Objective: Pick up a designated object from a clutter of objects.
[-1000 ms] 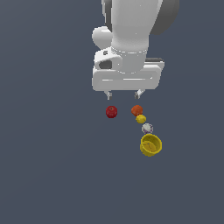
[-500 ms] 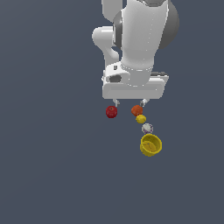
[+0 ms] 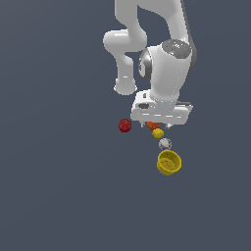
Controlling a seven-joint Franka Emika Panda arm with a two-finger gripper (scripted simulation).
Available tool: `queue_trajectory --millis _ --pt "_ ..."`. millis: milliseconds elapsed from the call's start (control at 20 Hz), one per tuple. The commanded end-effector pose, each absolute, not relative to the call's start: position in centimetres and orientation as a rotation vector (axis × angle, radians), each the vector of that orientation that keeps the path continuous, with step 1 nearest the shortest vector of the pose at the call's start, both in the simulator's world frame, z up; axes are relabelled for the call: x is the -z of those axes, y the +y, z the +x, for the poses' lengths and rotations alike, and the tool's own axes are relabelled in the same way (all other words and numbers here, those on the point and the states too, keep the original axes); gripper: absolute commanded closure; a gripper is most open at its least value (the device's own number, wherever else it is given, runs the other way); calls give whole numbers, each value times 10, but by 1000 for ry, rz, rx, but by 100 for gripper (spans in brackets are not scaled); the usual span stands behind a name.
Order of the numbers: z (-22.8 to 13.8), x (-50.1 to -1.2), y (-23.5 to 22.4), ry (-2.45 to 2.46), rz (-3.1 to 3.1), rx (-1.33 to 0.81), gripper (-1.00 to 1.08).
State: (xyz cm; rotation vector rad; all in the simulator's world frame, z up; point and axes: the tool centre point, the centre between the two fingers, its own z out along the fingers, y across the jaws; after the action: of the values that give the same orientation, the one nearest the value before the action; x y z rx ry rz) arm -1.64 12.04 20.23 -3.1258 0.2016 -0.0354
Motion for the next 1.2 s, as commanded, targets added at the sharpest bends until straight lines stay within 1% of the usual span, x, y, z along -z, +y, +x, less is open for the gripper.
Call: queue_trajectory --millis 0,300,550,850,1150 --pt "-28 -179 134 263 -3120 28 -92" --pt "-59 -130 159 400 -3107 12 -92" --pt "-81 -102 172 484 -3099 5 -92" --pt "-97 -84 179 544 -3093 1 -92" --pt "-101 -80 180 554 -3092 -1 -92"
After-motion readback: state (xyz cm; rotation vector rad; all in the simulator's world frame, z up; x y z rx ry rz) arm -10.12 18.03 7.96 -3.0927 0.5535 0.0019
